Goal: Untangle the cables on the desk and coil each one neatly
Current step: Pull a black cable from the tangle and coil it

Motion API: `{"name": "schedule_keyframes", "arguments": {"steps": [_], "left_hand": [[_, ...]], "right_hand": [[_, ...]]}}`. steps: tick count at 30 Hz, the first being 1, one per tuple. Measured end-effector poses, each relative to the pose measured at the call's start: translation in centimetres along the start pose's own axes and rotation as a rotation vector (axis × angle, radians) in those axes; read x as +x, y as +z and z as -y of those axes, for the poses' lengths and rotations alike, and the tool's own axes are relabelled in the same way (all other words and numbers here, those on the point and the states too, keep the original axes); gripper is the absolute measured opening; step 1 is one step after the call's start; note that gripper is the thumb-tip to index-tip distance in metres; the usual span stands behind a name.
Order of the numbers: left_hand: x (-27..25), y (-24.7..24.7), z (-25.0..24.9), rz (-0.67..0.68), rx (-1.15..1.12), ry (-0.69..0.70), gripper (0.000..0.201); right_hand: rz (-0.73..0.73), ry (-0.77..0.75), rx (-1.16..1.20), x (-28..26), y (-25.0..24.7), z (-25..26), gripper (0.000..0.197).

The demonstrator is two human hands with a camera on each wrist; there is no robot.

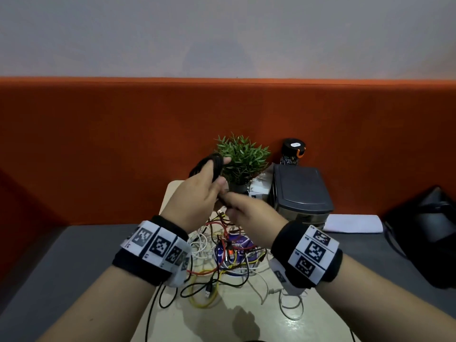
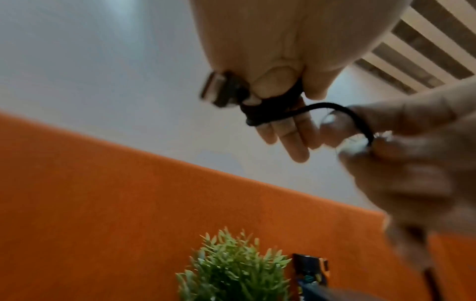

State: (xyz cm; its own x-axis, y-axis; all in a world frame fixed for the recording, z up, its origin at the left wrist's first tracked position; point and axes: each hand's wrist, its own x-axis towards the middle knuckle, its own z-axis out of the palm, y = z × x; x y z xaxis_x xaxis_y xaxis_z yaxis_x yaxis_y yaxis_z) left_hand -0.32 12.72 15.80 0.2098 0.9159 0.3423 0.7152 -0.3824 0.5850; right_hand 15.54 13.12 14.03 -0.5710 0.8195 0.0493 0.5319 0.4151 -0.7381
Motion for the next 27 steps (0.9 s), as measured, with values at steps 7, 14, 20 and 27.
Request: {"name": "schedule_keyframes", "arguments": {"steps": [7,14,20,27], "left_hand": [[-0.2,0.0,0.5,0.177,0.235,-0.014,0.059],[-0.3,-1.8,-0.9,0.139,-0.321,-0.097,0.04],[0.3,-3.3,-3.9,0.018,-1.066,-0.084,0.039],[1.4,-4.1,-5.8,0.003,-1.428,0.073,0.033]], "right_hand": [[-0.222,-0.125,0.225,0.2,-2.0,0.2,0.031],[-0.26,-0.19,0.325,1.2,-2.7,0.4,0.035],[-0.192,-0.042,0.31,1.7,-0.5,-2.0,0.02],[-0.21,0.057,0.528,1.8,1.9,-2.4,0.02]]}}
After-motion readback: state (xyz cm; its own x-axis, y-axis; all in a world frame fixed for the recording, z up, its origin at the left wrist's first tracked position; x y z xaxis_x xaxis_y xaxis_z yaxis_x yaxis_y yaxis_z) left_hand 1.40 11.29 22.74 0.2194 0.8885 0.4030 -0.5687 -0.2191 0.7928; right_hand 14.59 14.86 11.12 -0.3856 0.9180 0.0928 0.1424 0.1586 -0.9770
